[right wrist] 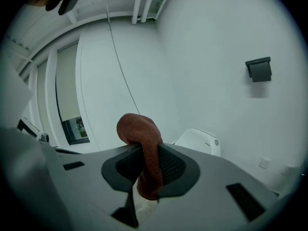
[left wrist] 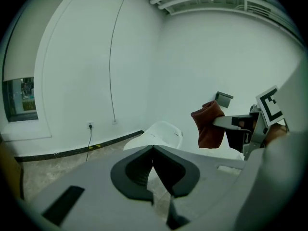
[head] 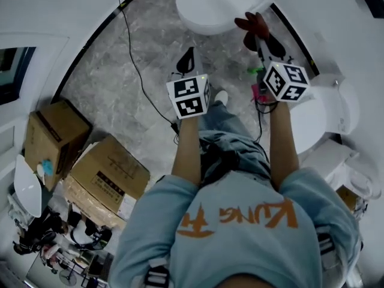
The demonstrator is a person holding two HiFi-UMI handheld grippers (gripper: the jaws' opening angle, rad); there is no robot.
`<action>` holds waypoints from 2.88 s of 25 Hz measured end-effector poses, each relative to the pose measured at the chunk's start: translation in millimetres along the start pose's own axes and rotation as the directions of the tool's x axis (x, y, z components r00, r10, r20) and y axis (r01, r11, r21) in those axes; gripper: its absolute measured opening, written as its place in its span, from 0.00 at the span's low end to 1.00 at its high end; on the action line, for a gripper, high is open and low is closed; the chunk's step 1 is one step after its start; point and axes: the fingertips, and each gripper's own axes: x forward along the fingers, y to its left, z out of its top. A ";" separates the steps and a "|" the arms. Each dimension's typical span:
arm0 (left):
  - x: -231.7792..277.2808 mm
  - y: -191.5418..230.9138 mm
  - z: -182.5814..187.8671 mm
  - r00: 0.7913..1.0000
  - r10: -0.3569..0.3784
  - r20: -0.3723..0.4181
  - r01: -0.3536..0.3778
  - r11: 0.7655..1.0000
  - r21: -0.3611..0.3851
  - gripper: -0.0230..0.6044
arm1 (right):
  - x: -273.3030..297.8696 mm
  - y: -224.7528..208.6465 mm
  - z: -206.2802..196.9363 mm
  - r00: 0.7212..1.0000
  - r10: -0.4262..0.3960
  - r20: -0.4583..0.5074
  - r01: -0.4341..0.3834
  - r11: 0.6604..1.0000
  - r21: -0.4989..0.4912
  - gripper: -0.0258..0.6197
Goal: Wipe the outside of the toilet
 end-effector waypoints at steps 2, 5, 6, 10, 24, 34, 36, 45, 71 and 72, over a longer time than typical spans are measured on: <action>5.6 6.2 -0.8 1.000 0.026 -0.011 -0.027 1.000 -0.016 0.03 | 13.2 -2.8 -3.1 1.000 0.020 -0.014 -0.020 1.000 0.015 0.15; 29.5 16.2 -12.0 0.998 0.041 -0.049 -0.043 0.999 -0.026 0.03 | 39.6 -5.6 -21.4 0.999 0.030 -0.041 -0.028 0.998 0.057 0.15; 40.3 18.1 -18.8 0.997 0.041 -0.062 -0.043 0.999 -0.028 0.03 | 47.5 -6.8 -30.7 0.998 0.033 -0.051 -0.029 0.997 0.069 0.15; 77.0 23.6 -45.0 0.995 0.031 -0.100 -0.036 0.998 -0.047 0.03 | 66.8 -8.7 -75.0 0.992 0.048 -0.114 -0.037 0.995 0.094 0.15; 177.5 36.5 -126.3 0.982 -0.034 -0.187 0.028 0.999 -0.036 0.03 | 144.7 -13.7 -204.2 0.957 0.126 -0.261 -0.106 0.990 0.089 0.15; 219.8 73.6 -181.7 0.972 -0.020 -0.235 0.009 0.999 -0.047 0.03 | 201.6 -2.0 -268.2 0.932 0.174 -0.317 -0.153 0.984 0.089 0.15; 230.5 83.8 -192.5 0.970 -0.017 -0.242 0.004 0.999 -0.054 0.03 | 218.2 -1.4 -278.6 0.933 0.167 -0.320 -0.143 0.985 0.098 0.15; 257.0 125.0 -217.8 0.954 -0.025 -0.298 0.000 0.996 -0.084 0.03 | 273.6 11.7 -317.8 0.908 0.161 -0.386 -0.126 0.986 0.113 0.15; 326.2 204.8 -238.3 0.929 -0.073 -0.362 0.021 0.989 -0.146 0.03 | 386.0 13.0 -399.7 0.820 0.102 -0.563 -0.086 0.995 0.055 0.15; 327.8 205.6 -236.5 0.930 -0.072 -0.360 0.022 0.989 -0.143 0.03 | 386.1 11.3 -399.7 0.820 0.099 -0.563 -0.081 0.995 0.057 0.15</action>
